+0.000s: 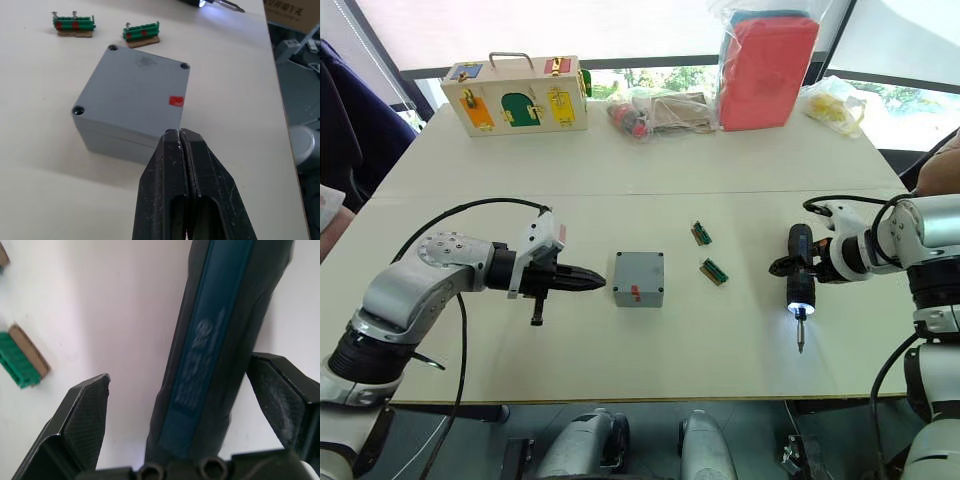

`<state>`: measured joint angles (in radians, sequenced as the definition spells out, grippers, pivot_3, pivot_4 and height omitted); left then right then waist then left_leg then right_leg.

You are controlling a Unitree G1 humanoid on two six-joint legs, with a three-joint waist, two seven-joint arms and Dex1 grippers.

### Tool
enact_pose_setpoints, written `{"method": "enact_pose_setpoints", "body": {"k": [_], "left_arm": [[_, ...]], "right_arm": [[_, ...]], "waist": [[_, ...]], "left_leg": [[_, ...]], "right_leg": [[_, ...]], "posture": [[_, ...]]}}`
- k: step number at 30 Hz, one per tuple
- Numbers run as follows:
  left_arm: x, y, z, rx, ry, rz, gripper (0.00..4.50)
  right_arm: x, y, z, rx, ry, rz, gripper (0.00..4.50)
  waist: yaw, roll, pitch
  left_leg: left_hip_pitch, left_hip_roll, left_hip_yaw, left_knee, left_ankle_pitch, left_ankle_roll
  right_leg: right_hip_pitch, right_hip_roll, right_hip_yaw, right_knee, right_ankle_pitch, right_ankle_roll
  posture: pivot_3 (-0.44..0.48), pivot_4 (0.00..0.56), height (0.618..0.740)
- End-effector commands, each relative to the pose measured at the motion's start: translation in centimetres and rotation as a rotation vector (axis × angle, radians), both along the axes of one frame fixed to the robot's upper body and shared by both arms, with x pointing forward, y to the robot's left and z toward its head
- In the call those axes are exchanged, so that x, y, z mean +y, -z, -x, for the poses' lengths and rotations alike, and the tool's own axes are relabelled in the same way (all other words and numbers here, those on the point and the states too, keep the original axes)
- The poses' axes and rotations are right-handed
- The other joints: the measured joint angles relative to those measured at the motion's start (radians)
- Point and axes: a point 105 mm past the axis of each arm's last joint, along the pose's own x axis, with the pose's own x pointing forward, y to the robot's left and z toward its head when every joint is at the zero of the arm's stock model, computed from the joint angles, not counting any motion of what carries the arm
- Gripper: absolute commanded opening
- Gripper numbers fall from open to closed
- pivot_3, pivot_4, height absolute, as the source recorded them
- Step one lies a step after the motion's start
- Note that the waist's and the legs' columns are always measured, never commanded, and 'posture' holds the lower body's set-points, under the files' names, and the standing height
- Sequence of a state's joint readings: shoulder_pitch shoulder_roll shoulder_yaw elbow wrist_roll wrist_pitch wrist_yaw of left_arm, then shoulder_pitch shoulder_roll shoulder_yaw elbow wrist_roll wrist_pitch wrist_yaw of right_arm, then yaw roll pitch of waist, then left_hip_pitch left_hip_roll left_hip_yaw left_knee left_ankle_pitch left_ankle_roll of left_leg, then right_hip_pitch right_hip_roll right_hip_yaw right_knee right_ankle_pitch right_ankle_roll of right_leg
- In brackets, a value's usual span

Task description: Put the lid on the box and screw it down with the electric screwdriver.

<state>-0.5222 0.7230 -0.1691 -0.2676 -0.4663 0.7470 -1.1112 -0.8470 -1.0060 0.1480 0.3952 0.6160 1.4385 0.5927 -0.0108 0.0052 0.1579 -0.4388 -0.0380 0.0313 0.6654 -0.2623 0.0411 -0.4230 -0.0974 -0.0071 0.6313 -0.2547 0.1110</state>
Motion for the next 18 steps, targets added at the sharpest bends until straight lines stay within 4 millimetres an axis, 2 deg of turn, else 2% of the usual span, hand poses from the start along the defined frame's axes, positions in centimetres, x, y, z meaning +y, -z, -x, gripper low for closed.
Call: {"method": "enact_pose_setpoints", "body": {"k": [1, 5, 8, 9, 11, 13, 16, 18], "left_arm": [[0.4, -2.5, -0.8, -0.041, -0.05, 0.097, 0.0], [1.3, -3.4, -2.2, -0.077, -0.156, 0.152, 0.0], [1.8, -3.0, -2.7, -0.099, -0.202, 0.141, 0.0], [1.8, -2.7, -2.7, -0.098, -0.217, 0.137, 0.0], [1.8, -2.1, -2.5, -0.096, -0.229, 0.124, 0.0], [1.9, -1.8, -2.5, -0.095, -0.237, 0.118, 0.0], [2.3, -1.0, -3.0, -0.048, -0.281, 0.093, 0.0], [2.4, -0.8, -2.9, -0.04, -0.287, 0.076, 0.0]], "right_arm": [[0.5, -4.3, -1.5, -0.202, -0.085, 0.023, 4.45], [1.9, -7.6, -2.0, -0.372, -0.195, 0.004, 4.45], [4.7, -11.1, -2.2, -0.651, -0.343, -0.073, 4.45], [5.8, -11.7, -1.9, -0.749, -0.422, -0.031, 4.45], [7.8, -11.3, -0.6, -0.821, -0.562, 0.022, 4.45], [9.3, -10.4, 0.5, -0.821, -0.655, 0.02, 4.45], [12.9, -7.2, 3.7, -0.719, -0.861, -0.052, 4.45], [13.6, -5.6, 4.7, -0.672, -0.908, -0.052, 4.45]], "waist": [[0.0, 0.0, 0.0], [0.0, 0.0, 0.0], [0.0, 0.0, 0.0], [0.001, 0.0, 0.0], [0.002, -0.001, 0.0], [0.003, -0.001, 0.0], [0.007, -0.001, 0.0], [0.009, -0.001, 0.0]], "left_leg": [[0.0, 0.0, 0.0, 0.0, 0.0, 0.0], [0.0, 0.0, 0.0, 0.0, 0.0, 0.0], [0.0, 0.0, 0.0, 0.0, 0.0, 0.0], [0.0, 0.0, 0.0, 0.0, 0.0, 0.0], [0.0, 0.0, -0.001, 0.0, 0.0, -0.001], [0.0, 0.0, -0.001, 0.0, 0.0, -0.001], [0.0, 0.0, -0.001, 0.002, 0.001, -0.001], [0.0, 0.0, -0.002, 0.002, 0.0, -0.001]], "right_leg": [[0.0, 0.0, 0.0, 0.0, 0.0, 0.0], [0.0, 0.0, 0.0, 0.0, 0.0, 0.0], [0.0, 0.0, 0.0, 0.0, 0.0, 0.0], [0.0, 0.0, 0.0, 0.001, 0.0, 0.0], [0.0, 0.0, 0.0, 0.001, 0.0, 0.001], [0.0, 0.0, 0.0, 0.001, 0.0, 0.001], [0.001, 0.0, 0.0, 0.001, 0.001, 0.002], [0.001, 0.0, 0.001, 0.001, 0.001, 0.002]], "posture": [[0.0, 0.15, 0.74], [0.0, 0.15, 0.74], [0.0, 0.15, 0.74], [0.0, 0.15, 0.74], [0.0, 0.15, 0.74], [0.0, 0.15, 0.74], [0.0, 0.15, 0.74], [0.0, 0.15, 0.74]]}}
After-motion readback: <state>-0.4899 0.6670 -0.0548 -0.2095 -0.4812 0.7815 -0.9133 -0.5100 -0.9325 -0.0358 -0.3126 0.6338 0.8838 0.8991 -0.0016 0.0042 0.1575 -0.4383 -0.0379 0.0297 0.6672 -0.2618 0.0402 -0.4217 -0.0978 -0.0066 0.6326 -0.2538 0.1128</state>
